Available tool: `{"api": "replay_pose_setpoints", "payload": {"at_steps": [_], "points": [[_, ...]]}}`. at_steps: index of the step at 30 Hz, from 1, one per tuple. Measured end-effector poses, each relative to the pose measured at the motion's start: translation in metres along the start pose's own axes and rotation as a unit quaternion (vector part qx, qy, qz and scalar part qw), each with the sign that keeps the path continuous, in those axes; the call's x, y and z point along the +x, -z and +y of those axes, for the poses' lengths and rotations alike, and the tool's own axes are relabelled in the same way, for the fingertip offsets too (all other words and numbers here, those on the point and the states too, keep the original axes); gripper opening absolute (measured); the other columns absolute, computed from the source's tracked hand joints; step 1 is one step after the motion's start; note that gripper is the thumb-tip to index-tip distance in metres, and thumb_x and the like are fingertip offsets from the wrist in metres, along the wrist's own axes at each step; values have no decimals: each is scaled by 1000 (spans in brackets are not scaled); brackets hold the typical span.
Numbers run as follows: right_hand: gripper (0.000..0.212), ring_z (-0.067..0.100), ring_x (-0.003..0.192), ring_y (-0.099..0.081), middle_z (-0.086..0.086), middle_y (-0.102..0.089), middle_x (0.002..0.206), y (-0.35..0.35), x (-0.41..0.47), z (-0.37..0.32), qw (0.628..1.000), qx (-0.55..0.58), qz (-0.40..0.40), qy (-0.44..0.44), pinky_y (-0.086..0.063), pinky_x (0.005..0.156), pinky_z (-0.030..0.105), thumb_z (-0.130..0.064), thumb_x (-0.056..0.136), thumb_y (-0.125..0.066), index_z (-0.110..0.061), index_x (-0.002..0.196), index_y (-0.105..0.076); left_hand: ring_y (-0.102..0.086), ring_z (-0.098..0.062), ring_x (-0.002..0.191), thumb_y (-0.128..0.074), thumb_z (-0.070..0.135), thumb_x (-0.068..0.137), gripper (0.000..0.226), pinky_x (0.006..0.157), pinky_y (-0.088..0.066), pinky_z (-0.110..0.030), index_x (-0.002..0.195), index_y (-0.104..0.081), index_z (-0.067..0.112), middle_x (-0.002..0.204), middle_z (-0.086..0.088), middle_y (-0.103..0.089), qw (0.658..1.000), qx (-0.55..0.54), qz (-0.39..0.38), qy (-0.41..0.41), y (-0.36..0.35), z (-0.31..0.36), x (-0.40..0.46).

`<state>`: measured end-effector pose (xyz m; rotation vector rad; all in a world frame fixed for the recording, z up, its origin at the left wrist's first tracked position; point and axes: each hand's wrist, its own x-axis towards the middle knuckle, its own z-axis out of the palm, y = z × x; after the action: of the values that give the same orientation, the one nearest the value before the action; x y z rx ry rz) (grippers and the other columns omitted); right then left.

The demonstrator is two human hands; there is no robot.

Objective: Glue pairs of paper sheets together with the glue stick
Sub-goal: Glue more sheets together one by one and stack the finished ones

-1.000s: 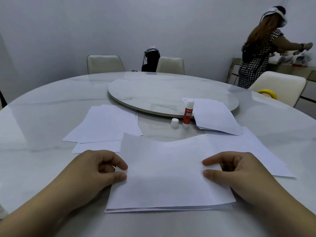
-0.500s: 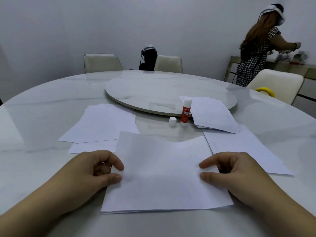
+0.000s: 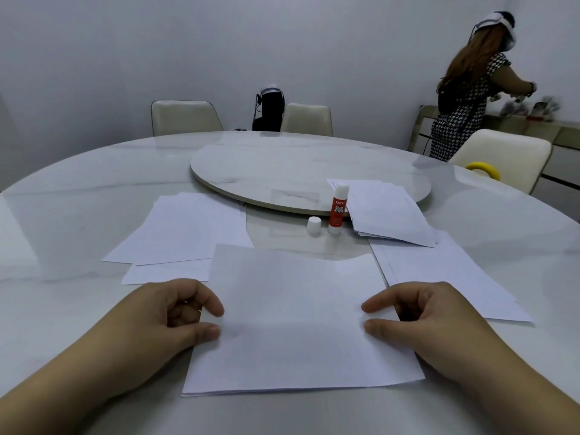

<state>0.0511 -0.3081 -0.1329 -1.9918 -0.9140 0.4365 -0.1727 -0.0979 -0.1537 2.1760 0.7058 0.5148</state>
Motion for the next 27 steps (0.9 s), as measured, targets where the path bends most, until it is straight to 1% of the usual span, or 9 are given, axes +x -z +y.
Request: {"api": "replay_pose_setpoints", "payload": {"at_steps": [10, 20, 27], "points": [[20, 6, 42, -36, -11, -35, 45, 0, -1, 0, 1000, 2, -5, -2, -28, 42, 10, -21, 67, -84, -39, 71, -75, -37, -3, 43, -78, 25, 73, 28, 44, -30, -12, 87, -63, 44, 50, 6, -47, 1000, 2, -2, -7, 0, 0, 0], [21, 5, 39, -35, -12, -34, 44, -1, 0, 0, 1000, 3, -8, -6, -28, 39, 11, -20, 68, -83, -39, 69, -75, -38, -4, 45, -79, 21, 72, 28, 46, -31, -14, 85, -65, 41, 51, 6, -46, 1000, -5, -8, -10, 0, -6, 1], [20, 4, 37, -35, -12, -36, 42, -2, -1, 1, 1000, 8, -6, -9, -28, 37, 12, -21, 68, -83, -39, 70, -75, -40, -2, 45, -81, 18, 70, 31, 47, -33, -12, 85, -66, 41, 52, 6, -50, 1000, 5, -5, -16, 0, -6, 0]]}}
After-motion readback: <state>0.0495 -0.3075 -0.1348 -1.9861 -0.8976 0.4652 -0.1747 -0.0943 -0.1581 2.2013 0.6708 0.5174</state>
